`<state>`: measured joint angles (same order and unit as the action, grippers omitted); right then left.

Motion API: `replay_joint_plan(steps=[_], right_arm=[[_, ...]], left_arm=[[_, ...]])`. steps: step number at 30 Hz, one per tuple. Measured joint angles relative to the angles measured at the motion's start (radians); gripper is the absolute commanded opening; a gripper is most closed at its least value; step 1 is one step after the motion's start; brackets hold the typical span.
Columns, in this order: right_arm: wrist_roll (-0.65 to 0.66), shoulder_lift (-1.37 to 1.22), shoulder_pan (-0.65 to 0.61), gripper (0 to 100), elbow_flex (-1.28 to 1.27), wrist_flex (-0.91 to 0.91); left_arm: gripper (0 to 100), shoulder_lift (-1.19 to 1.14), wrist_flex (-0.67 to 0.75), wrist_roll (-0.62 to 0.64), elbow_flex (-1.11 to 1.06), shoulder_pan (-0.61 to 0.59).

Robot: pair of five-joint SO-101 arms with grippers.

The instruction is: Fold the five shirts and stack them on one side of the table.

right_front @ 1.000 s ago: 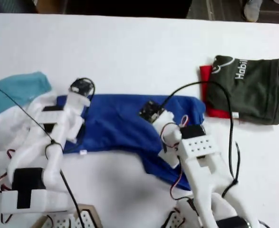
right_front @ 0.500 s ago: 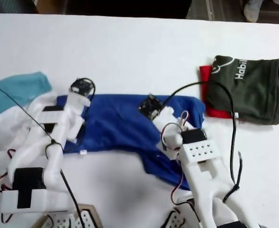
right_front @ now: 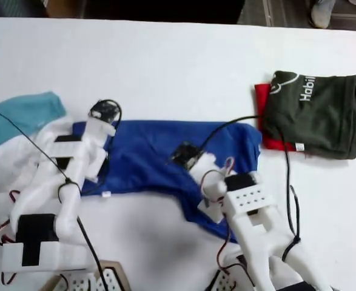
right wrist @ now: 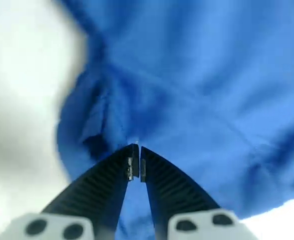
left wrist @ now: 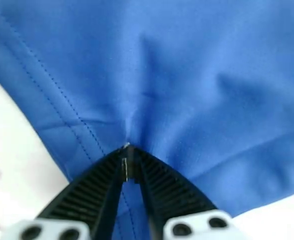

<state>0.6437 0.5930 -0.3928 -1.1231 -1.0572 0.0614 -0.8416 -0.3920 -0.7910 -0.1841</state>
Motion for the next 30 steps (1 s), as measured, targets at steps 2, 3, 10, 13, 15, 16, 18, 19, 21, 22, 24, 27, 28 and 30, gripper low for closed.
replay_joint_plan(steps=[2,3,10,13,15,16,18,19,21,22,24,27,28,30], right_arm=[[0.002,0.0,-0.078,2.1,0.0,-0.034],[0.002,0.0,-0.12,2.1,0.0,-0.044],[0.002,0.0,-0.281,2.1,0.0,-0.055],[0.002,0.0,-0.284,2.9,0.0,-0.055],[0.002,0.0,-0.282,7.7,0.0,-0.055],[0.002,0.0,-0.282,10.9,0.0,-0.055],[0.002,0.0,-0.25,15.6,0.0,-0.071],[0.002,0.0,-0.232,16.6,0.0,-0.086],[0.002,0.0,-0.218,16.6,0.014,-0.129],[0.002,0.0,-0.216,16.6,0.029,-0.153],[0.002,0.0,-0.21,16.6,0.069,-0.203],[0.003,0.0,-0.21,16.6,0.095,-0.255],[0.011,0.0,-0.209,16.6,0.098,-0.262],[0.044,0.0,-0.203,16.6,0.106,-0.282]], left_arm=[[2,0.0,0.0,0.0,0.0,0.0],[2,0.0,0.0,0.0,0.0,0.0],[2,0.0,0.0,0.0,0.0,0.0],[2,0.0,0.0,0.0,0.0,0.0],[2,0.0,0.0,0.0,0.0,0.0],[2,0.0,0.0,0.0,0.0,0.0],[2,0.0,0.0,0.0,0.0,0.0],[2,0.0,0.0,0.0,0.0,0.0],[2,0.0,0.0,0.0,0.0,0.0],[2,0.0,0.0,0.0,0.0,0.0],[2,0.0,0.0,0.0,0.0,0.0],[2,0.0,0.0,0.0,0.0,0.0],[2,0.0,0.0,0.0,0.0,0.0],[2,0.0,0.0,0.0,0.0,0.0]])
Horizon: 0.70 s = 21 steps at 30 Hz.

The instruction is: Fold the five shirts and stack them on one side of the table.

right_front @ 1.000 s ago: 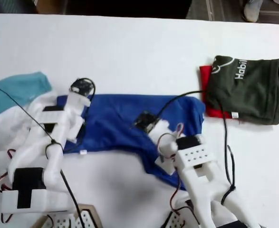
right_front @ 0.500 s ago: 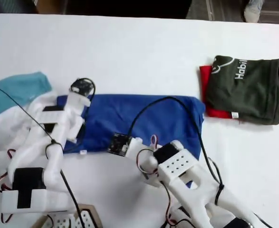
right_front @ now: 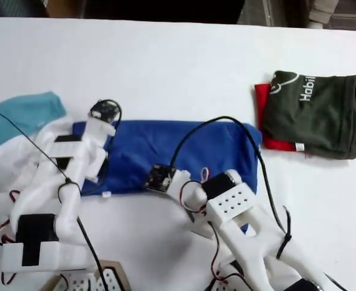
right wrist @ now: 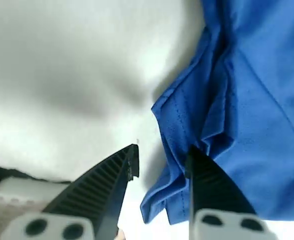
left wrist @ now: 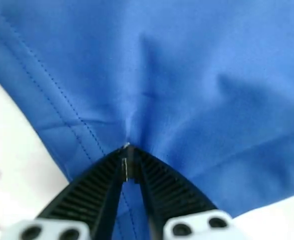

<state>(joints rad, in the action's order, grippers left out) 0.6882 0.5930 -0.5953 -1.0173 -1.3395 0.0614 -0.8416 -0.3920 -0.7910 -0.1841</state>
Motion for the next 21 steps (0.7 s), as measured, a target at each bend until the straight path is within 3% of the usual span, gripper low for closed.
replay_joint_plan(steps=[11,17,21], right_arm=[[0.095,0.046,0.043,16.6,0.172,-0.178],[0.097,0.037,0.169,16.6,0.051,0.0],[0.097,-0.025,0.184,16.6,-0.048,0.153]], left_arm=[[2,0.0,0.0,0.0,0.0,0.0],[2,0.0,0.0,0.0,0.0,0.0],[2,0.0,0.0,0.0,0.0,0.0]])
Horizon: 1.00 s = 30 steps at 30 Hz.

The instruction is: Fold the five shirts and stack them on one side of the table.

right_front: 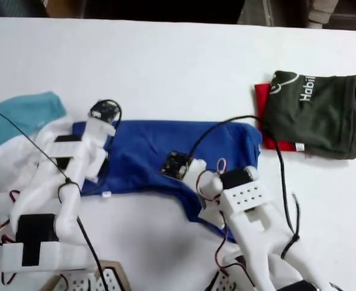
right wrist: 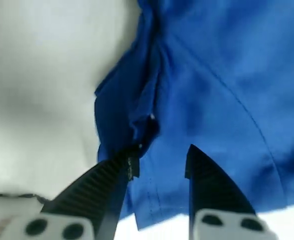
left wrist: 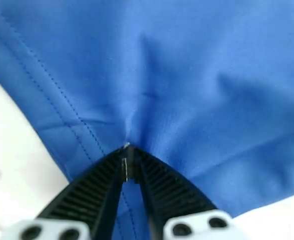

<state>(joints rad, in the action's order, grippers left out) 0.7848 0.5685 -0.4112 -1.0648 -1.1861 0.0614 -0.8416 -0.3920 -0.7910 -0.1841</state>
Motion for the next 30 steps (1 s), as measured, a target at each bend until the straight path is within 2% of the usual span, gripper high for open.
replay_joint_plan(steps=[3,13,19,26,30], right_arm=[[0.0,-0.029,-0.009,16.6,-0.009,0.002],[0.005,-0.046,-0.161,16.6,-0.014,-0.058],[0.003,-0.046,-0.163,16.9,-0.035,-0.043],[0.003,-0.046,-0.054,17.0,-0.043,-0.017],[0.003,-0.046,-0.046,17.0,-0.074,0.006]], left_arm=[[2,0.0,0.0,0.0,0.0,0.0],[2,0.0,0.0,0.0,0.0,0.0],[2,0.0,0.0,0.0,0.0,0.0],[2,0.0,0.0,0.0,0.0,0.0],[2,0.0,0.0,0.0,0.0,0.0]])
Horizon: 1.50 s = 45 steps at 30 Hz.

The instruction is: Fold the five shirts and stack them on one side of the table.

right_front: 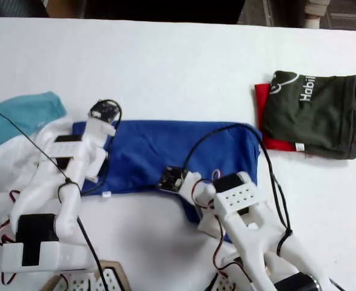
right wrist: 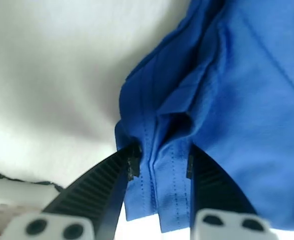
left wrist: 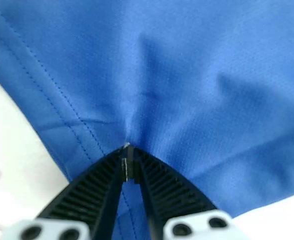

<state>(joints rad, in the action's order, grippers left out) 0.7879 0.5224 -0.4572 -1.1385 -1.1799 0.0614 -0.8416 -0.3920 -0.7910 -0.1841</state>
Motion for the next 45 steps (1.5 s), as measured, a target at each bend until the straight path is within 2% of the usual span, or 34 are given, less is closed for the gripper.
replay_joint_plan(steps=[11,16,24,26,28,30,35,42,45], right_arm=[[0.0,-0.002,0.026,17.0,-0.044,0.064],[0.055,-0.117,0.092,17.0,-0.012,0.081],[0.061,-0.236,0.095,16.5,0.044,0.081],[0.061,-0.236,0.095,11.4,0.044,0.081],[0.061,-0.236,0.095,0.4,0.044,0.081],[0.06,-0.236,0.103,3.2,0.049,0.091],[0.069,-0.245,0.107,2.1,0.068,0.089],[0.077,-0.281,0.104,2.1,0.249,-0.13],[0.152,-0.29,0.101,2.1,0.388,-0.253]], left_arm=[[2,0.0,0.0,0.0,0.0,0.0],[2,0.0,0.0,0.0,0.0,0.0],[2,0.0,0.0,0.0,0.0,0.0],[2,0.0,0.0,0.0,0.0,0.0],[2,0.0,0.0,0.0,0.0,0.0],[2,0.0,0.0,0.0,0.0,0.0],[2,0.0,0.0,0.0,0.0,0.0],[2,0.0,0.0,0.0,0.0,0.0],[2,0.0,0.0,0.0,0.0,0.0]])
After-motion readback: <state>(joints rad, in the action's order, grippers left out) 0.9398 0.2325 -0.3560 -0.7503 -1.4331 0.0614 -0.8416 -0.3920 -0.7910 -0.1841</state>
